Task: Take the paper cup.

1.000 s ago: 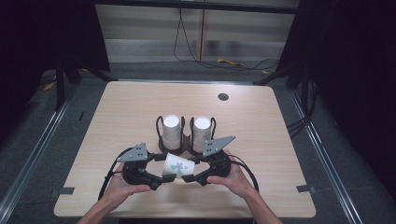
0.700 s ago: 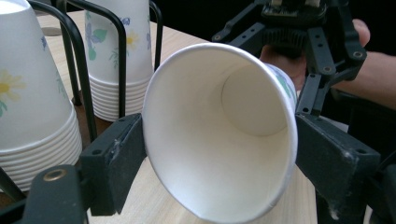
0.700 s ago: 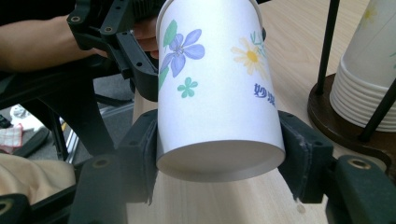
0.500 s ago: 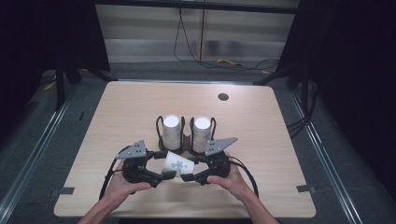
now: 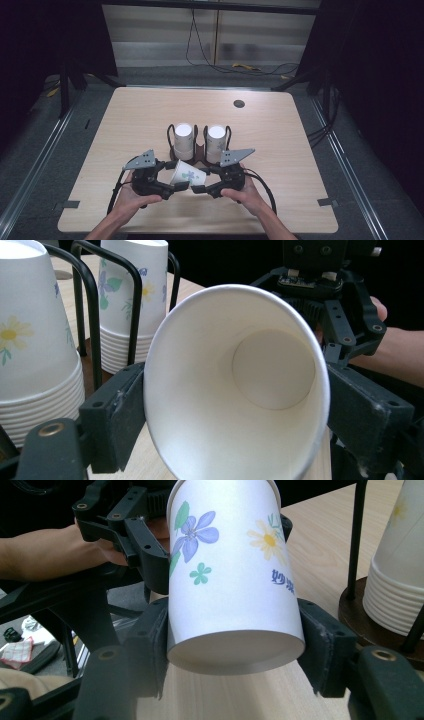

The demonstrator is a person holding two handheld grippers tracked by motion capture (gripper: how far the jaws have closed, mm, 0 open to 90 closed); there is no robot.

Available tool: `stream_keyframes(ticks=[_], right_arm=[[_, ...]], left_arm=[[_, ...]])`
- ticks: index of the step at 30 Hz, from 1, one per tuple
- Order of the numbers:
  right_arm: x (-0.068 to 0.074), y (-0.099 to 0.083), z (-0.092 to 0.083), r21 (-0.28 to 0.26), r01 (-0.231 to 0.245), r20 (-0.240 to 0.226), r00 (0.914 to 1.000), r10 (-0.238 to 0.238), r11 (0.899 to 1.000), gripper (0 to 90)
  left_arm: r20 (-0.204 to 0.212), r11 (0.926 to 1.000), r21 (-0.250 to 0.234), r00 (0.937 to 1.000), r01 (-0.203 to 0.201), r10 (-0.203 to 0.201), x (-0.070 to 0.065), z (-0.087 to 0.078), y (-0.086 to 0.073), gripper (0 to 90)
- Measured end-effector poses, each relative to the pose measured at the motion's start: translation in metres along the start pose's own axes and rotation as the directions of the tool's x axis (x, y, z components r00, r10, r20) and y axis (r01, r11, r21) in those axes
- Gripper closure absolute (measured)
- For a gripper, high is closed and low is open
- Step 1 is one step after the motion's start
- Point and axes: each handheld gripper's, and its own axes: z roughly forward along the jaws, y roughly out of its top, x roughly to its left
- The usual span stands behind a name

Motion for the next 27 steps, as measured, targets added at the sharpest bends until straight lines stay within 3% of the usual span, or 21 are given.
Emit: stream_keyframes(ticks=[6, 13, 27], right_arm=[[0.0006, -0.0022, 0.001, -0.007, 0.015, -0.004, 0.9999, -0.016, 1.0, 37.6], [0.003, -0.0023, 0.0033, -0.011, 0.05, -0.017, 0.9986, -0.05, 0.999, 37.7], [0.0023, 0.0002, 0.0013, 0.005, 0.065, -0.044, 0.9969, -0.065, 0.998, 34.9]], left_arm=[[0.028, 0.9998, -0.001, 0.9995, 0.018, -0.017, 0.0023, -0.0004, -0.0006, 16.6], [0.09, 0.9986, -0.001, 0.9946, 0.053, -0.053, 0.0055, 0.0024, -0.0019, 17.0], [0.165, 0.9983, -0.025, 0.9851, 0.052, -0.047, 0.0082, -0.0048, 0.0002, 27.1]])
